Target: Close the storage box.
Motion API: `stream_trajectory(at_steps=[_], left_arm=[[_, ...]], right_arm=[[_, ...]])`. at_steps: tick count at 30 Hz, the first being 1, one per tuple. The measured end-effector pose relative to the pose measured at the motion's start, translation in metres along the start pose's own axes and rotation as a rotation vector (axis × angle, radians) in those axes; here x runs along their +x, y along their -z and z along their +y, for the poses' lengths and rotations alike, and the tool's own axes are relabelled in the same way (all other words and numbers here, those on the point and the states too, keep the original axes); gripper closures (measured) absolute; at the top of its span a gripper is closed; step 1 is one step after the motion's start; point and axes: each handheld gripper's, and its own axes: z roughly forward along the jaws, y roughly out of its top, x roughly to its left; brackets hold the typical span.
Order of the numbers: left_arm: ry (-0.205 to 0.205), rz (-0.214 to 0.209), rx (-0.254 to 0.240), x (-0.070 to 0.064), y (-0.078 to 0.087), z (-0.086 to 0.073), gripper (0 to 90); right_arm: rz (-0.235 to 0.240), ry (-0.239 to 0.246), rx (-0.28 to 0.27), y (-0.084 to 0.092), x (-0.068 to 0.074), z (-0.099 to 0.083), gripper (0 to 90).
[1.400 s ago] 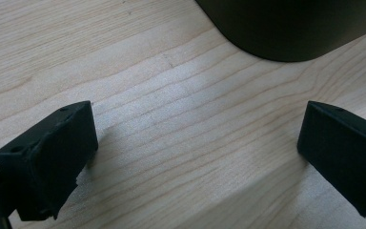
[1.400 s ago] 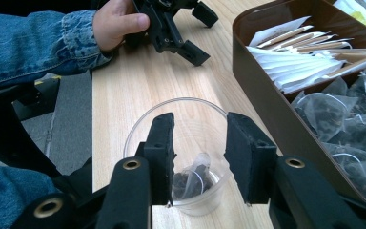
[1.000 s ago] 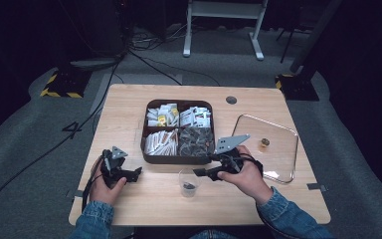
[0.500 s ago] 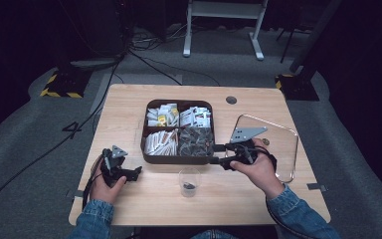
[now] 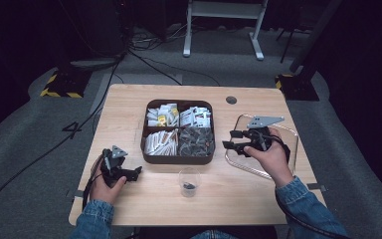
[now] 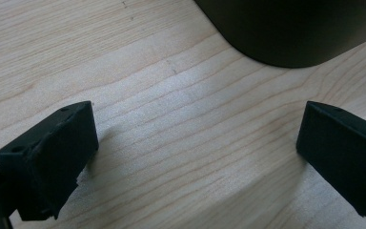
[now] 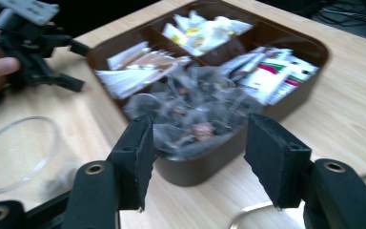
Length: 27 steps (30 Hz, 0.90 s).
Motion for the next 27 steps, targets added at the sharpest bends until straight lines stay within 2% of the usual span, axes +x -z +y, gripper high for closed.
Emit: stream_trajectory(at_steps=[4,5,9,17,24,27], left_arm=[[0.000,0.000,0.000,0.000,0.000,0.000,0.6],[0.000,0.000,0.000,0.000,0.000,0.000,0.6],[-0.001,0.003,0.000,0.000,0.000,0.000,0.6],[-0.001,0.001,0.002,-0.001,0.001,-0.002,0.6],[0.005,-0.002,0.002,-0.002,0.002,-0.002,0.5],[0.002,-0.003,0.002,-0.002,0.002,-0.002,0.4]], right_arm=[[-0.038,-0.019,0.001,0.003,-0.010,-0.002,42.4],[-0.062,-0.027,0.003,0.004,-0.018,-0.004,42.0],[-0.111,-0.042,0.012,0.008,-0.033,-0.006,41.1],[-0.191,-0.080,0.028,0.019,-0.060,-0.013,39.6],[-0.243,-0.106,0.041,0.026,-0.080,-0.022,39.0],[-0.256,-0.114,0.047,0.028,-0.084,-0.025,38.9]])
